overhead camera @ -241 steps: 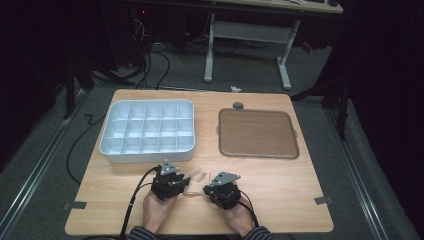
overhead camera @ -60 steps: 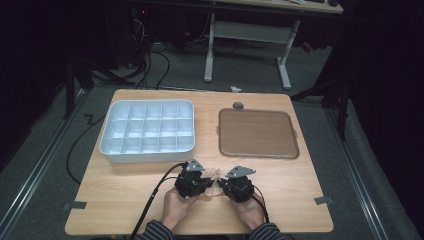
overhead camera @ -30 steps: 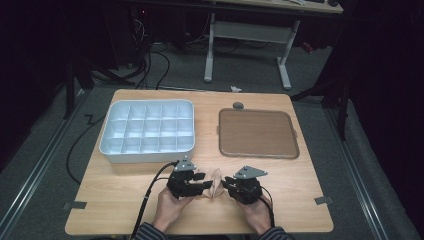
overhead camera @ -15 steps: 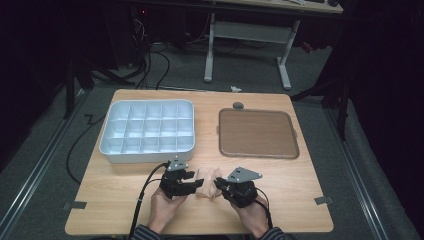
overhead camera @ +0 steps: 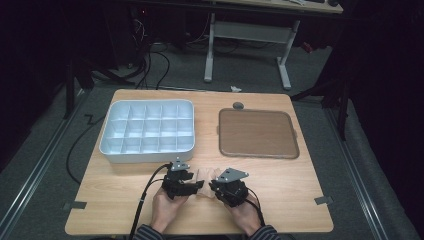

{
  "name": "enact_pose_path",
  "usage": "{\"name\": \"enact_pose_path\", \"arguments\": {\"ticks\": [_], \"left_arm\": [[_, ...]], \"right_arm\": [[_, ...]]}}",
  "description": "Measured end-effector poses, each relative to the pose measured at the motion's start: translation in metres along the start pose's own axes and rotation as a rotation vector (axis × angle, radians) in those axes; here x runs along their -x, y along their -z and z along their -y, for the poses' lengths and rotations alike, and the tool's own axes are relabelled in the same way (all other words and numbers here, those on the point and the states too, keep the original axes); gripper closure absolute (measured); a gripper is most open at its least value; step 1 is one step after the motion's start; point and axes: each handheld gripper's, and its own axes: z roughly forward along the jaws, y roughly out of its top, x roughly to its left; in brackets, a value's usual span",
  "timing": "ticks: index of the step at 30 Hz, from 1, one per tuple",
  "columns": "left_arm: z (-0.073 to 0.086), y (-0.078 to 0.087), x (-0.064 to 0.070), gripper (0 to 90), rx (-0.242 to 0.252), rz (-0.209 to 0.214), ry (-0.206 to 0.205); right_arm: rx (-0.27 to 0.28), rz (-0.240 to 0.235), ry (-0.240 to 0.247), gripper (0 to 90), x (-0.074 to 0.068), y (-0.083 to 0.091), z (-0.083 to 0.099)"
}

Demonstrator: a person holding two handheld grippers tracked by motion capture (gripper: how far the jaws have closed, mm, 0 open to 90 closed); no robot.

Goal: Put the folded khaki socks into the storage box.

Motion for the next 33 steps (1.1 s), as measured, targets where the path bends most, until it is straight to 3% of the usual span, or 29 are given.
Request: {"name": "enact_pose_path", "arguments": {"ticks": [8,25,28,33], "left_arm": [[0.002,-0.004,0.002,45.2,-0.024,-0.032,-0.025],[0.004,-0.005,0.004,43.8,-0.028,-0.056,-0.042],[0.004,-0.005,0.004,43.4,-0.032,-0.050,-0.038],[0.002,0.001,0.002,46.9,0.014,-0.009,-0.008]], "right_arm": [[-0.016,0.040,-0.021,81.0,0.013,0.003,0.014],[-0.047,0.054,-0.041,80.6,0.022,-0.006,0.028],[-0.044,0.046,-0.057,79.9,0.023,-0.005,0.030],[-0.013,0.041,-0.050,79.9,0.020,0.004,0.026]]}}
